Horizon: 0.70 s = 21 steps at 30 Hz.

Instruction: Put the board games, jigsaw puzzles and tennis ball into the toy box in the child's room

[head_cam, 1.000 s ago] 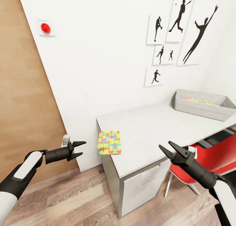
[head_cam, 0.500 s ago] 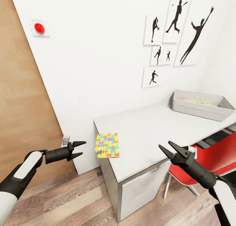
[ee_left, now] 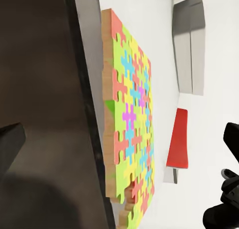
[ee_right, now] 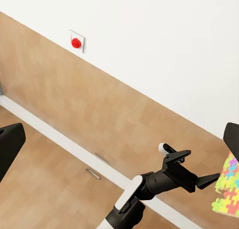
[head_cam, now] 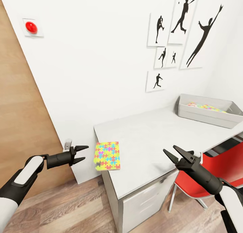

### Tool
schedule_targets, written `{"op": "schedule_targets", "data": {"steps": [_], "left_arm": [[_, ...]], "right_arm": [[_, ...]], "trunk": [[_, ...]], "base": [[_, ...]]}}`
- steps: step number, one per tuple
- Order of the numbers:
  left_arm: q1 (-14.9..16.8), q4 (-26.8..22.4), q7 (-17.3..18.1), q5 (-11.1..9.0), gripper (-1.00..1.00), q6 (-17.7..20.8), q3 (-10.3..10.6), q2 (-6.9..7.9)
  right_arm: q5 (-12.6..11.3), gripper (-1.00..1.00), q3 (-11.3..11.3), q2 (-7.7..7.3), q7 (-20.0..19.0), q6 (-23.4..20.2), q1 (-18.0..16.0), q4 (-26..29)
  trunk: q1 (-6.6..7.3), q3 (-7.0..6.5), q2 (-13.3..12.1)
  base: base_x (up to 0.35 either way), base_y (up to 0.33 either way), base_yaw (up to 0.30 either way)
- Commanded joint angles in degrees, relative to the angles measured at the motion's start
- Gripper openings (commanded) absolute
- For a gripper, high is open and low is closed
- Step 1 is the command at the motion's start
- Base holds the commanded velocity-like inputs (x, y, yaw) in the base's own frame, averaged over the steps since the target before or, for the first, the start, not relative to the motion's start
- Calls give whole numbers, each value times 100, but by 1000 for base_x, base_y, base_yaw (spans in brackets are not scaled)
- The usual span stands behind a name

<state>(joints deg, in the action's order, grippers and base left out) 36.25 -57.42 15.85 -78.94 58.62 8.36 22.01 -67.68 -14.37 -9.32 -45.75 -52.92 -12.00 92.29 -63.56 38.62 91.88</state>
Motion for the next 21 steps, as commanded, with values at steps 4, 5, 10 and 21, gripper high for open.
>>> {"op": "schedule_targets", "data": {"steps": [4,5,10,21], "left_arm": [[5,6,59,46,100,0,10,5],[5,5,59,46,100,0,9,5],[5,4,59,44,100,0,8,6],[5,5,65,37,100,0,7,6]], "right_arm": [[1,100,-4,0,-13,-26,-4,-1],[1,100,-4,0,-13,-26,-4,-1],[1,100,-4,0,-13,-26,-4,-1],[1,100,-4,0,-13,-26,-4,-1]], "trunk": [[0,5,3],[0,5,3],[0,5,3],[0,5,3]], "base": [[11,-6,0],[4,-2,0],[2,-1,0],[-46,-54,0]]}}
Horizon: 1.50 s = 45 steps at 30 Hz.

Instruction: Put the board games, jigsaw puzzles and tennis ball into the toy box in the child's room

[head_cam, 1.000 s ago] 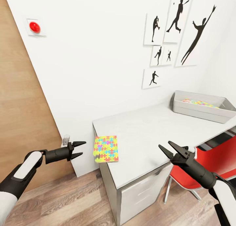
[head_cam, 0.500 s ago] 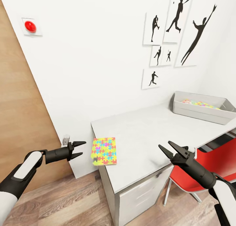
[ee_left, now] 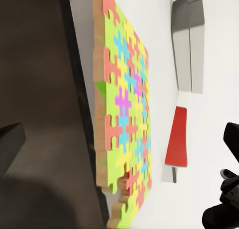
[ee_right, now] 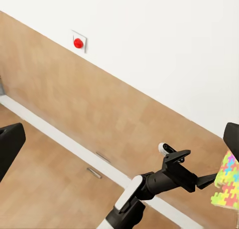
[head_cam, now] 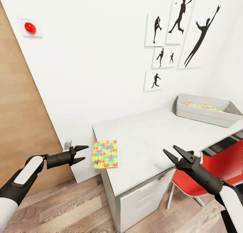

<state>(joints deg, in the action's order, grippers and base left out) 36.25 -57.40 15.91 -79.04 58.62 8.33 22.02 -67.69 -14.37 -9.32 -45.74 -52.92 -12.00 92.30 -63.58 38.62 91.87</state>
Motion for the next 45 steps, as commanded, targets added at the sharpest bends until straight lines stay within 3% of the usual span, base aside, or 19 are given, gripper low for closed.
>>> {"op": "schedule_targets", "data": {"steps": [1,45], "left_arm": [[5,2,59,46,100,0,11,5],[5,2,61,46,100,0,11,4]], "right_arm": [[1,100,-4,0,-14,-25,-4,-1],[1,100,-4,0,-22,-25,-4,-1]], "trunk": [[2,5,3],[2,5,3]], "base": [[-81,-123,0],[-5,-40,0]]}}
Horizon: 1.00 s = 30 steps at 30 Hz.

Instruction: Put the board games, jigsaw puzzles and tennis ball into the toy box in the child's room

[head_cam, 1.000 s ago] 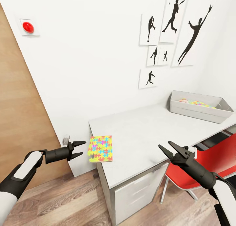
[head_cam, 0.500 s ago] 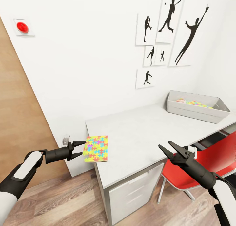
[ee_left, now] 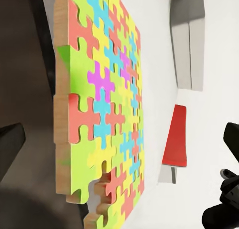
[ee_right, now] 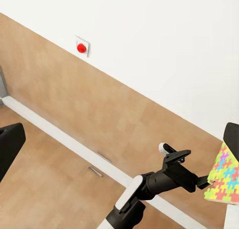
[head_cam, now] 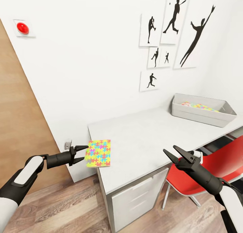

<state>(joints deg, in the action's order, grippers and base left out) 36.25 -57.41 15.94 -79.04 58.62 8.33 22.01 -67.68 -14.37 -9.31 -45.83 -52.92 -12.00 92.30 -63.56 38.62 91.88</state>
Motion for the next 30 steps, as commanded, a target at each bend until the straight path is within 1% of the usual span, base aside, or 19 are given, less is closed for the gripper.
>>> {"op": "schedule_targets", "data": {"steps": [1,9,13,18,29,30], "left_arm": [[5,3,59,47,100,0,10,5],[5,2,59,46,100,0,10,5],[5,2,65,47,100,4,10,5],[5,2,168,47,100,8,10,11],[5,2,182,47,100,9,10,13],[5,2,182,47,-100,9,10,13]], "right_arm": [[0,100,-4,0,-14,-26,-4,-1],[0,100,-4,0,-14,-26,-4,-1],[0,100,-4,0,-14,-26,-4,-1],[0,100,-4,0,-9,-26,-4,-1],[0,100,-4,0,-6,-26,-4,-1],[0,100,-4,0,-6,-26,-4,-1]], "trunk": [[0,5,3],[0,5,3],[0,5,3],[0,5,3],[0,5,3],[0,5,3]], "base": [[-5,-81,0],[-18,-121,0],[-2,-15,0],[0,-1,0],[0,0,0],[0,0,0]]}}
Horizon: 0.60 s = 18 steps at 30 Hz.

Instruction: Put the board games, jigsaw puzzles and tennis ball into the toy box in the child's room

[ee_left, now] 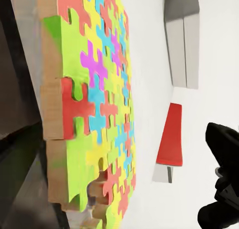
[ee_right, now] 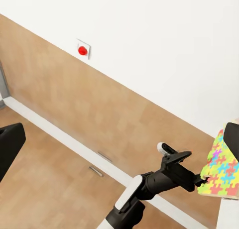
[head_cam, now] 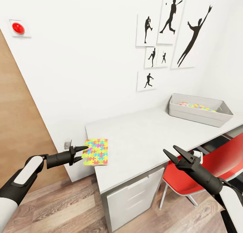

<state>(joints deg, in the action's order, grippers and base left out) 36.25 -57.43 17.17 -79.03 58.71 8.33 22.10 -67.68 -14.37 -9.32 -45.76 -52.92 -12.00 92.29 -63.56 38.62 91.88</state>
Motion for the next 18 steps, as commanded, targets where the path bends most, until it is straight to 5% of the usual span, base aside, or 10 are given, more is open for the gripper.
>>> {"op": "schedule_targets", "data": {"steps": [1,18], "left_arm": [[5,4,59,46,-100,0,11,5],[1,3,545,45,-100,24,19,115]], "right_arm": [[1,100,-4,0,-16,-26,-4,-1],[1,100,-4,0,-12,-26,-4,-1]], "trunk": [[0,5,3],[0,5,3]], "base": [[0,0,0],[0,0,0]]}}
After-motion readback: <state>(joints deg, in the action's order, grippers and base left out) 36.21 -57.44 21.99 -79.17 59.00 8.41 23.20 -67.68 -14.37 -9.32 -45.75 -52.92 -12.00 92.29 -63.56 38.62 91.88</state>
